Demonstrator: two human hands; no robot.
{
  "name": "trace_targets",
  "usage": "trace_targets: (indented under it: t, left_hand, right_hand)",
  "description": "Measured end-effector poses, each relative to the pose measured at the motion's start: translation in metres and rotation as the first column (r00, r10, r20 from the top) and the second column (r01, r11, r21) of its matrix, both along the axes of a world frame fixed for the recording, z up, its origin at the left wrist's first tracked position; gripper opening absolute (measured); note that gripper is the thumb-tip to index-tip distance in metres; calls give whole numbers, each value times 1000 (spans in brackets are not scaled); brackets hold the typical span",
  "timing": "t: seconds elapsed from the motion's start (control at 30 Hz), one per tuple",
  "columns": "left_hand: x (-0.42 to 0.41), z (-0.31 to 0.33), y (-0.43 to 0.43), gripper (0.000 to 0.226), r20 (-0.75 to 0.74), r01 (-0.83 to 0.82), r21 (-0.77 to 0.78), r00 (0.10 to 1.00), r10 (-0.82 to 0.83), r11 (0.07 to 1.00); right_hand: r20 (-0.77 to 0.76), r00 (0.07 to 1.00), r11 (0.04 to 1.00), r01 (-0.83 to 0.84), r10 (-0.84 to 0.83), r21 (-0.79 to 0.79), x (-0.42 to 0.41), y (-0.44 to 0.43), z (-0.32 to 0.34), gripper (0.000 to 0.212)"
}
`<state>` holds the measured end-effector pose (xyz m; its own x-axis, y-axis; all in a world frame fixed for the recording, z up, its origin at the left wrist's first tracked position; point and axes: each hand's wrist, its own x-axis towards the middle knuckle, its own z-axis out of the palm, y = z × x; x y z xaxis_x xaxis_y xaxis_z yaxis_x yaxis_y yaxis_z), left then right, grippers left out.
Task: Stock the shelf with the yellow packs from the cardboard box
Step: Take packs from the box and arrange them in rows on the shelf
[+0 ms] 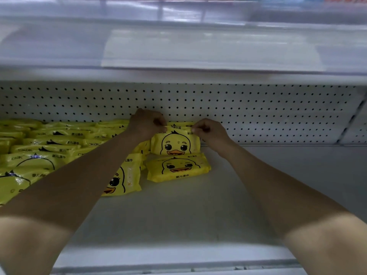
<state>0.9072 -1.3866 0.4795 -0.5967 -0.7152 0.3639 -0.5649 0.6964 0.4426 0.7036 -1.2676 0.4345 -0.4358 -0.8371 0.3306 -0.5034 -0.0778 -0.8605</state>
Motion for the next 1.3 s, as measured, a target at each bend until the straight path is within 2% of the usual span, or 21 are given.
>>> trace_targets:
  t: [0.17,0.37,0.57,0.67,0.8,0.87,1.0,1.1,1.3]
  left_hand:
    - [5,2,1,23,-39,83,93,996,-80,992]
    - [10,8,0,25,42,73,115,996,-79,991]
    - [11,5,0,18,46,91,74,995,-94,993]
    - [15,6,-4,19,56,115,63,991,-118,991]
    - [18,11,-5,25,177,113,39,977,-119,993]
    - [19,12,-5,24,201,128,60,970,-138,990]
    - [22,10,-4,18,127,214,163,964,-235,963]
    - [16,7,-4,10,127,207,98,968,-219,973]
    - [5,12,-9,10,25,110,-74,994,-108,991]
  right_hand:
    - [91,990,993,-100,105,-62,1,3,-5,6]
    - [204,972,991,-104,119,-83,0,7,-5,8]
    - [193,972,989,-123,136,-77,1,10,-4,5]
    - [149,986,996,-73,79,-47,-3,8,-5,4]
    - [139,990,998,-11,18,-54,-6,5,4,10]
    - [129,991,998,-31,37,-45,-5,4,4,10]
    - [193,975,993,-103,112,-57,-6,10,-1,6]
    - [187,974,992,-120,125,-40,-4,11,-2,8]
    - [59,995,991,84,-79,-100,-3,-9,4,13]
